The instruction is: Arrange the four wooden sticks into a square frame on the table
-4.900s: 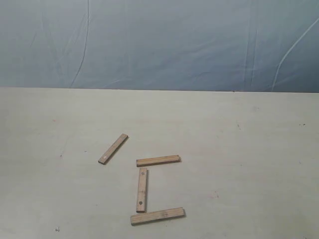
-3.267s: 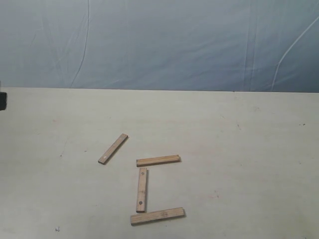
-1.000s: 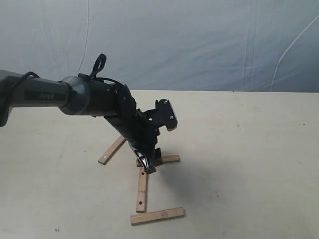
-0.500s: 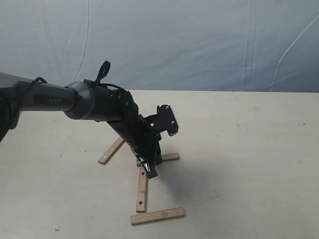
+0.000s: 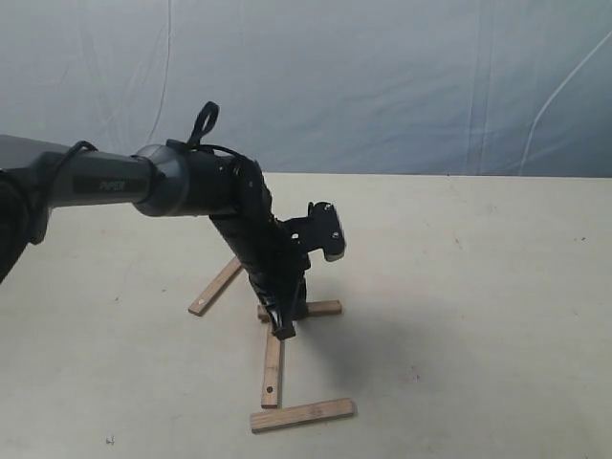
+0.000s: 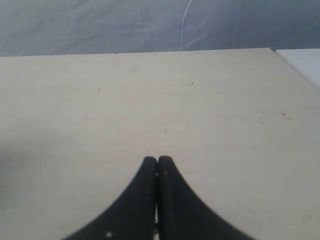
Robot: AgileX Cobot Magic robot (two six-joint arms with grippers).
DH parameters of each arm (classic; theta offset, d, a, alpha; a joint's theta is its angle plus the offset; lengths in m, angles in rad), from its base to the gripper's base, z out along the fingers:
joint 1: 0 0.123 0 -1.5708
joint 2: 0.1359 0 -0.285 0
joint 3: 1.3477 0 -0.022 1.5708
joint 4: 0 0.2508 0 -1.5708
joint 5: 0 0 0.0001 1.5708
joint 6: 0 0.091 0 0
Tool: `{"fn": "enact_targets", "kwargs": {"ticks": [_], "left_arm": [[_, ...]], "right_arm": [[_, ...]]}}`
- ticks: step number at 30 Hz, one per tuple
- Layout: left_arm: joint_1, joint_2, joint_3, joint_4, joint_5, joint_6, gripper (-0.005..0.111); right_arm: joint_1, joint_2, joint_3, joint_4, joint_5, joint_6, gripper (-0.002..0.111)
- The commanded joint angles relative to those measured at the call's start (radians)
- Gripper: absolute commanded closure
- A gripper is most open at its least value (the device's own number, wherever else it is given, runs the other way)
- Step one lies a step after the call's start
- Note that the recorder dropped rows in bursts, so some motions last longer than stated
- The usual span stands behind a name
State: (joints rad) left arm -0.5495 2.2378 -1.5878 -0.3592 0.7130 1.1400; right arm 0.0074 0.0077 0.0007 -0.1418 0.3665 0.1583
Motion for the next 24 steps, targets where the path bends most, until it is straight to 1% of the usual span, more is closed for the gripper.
{"fn": "enact_targets", "kwargs": {"ticks": [1,5,8,11,14,15,16,17,19,20,22,24], "left_arm": [[-0.001,-0.005,-0.033,0.061,0.033,-0.004,0.107],[0.011,-0.006,-0.044,0.079,0.032,-0.004,0.107],[0.024,-0.011,-0.048,0.120,0.049,-0.001,0.107],[0.051,-0.026,-0.048,0.126,0.049,0.018,0.107],[0.081,-0.046,-0.048,0.124,0.046,0.071,0.107],[0.104,-0.056,-0.048,0.097,0.046,0.132,0.107],[0.113,-0.057,-0.048,0.081,0.046,0.160,0.107],[0.129,-0.059,-0.048,0.032,0.051,0.244,0.107],[0.150,-0.059,-0.048,-0.021,0.051,0.383,0.107],[0.157,-0.059,-0.048,-0.047,0.051,0.420,0.107],[0.181,-0.059,-0.048,-0.137,0.054,0.545,0.107],[0.189,-0.059,-0.048,-0.182,0.054,0.597,0.107]], "right_arm": [[0.004,-0.008,-0.001,-0.003,-0.009,-0.002,0.109],[0.004,-0.008,-0.001,-0.003,-0.009,-0.002,0.109],[0.004,-0.008,-0.001,-0.003,-0.009,-0.002,0.109],[0.004,-0.008,-0.001,-0.003,-0.009,-0.002,0.109],[0.004,-0.008,-0.001,-0.003,-0.009,-0.002,0.109],[0.004,-0.008,-0.001,-0.003,-0.009,-0.002,0.109],[0.004,-0.008,-0.001,-0.003,-0.009,-0.002,0.109],[0.004,-0.008,-0.001,-0.003,-0.009,-0.002,0.109],[0.004,-0.008,-0.001,-0.003,-0.009,-0.002,0.109],[0.004,-0.008,-0.001,-0.003,-0.009,-0.002,0.109],[0.004,-0.008,-0.001,-0.003,-0.009,-0.002,0.109],[0.004,-0.008,-0.001,-0.003,-0.009,-0.002,0.109]]}}
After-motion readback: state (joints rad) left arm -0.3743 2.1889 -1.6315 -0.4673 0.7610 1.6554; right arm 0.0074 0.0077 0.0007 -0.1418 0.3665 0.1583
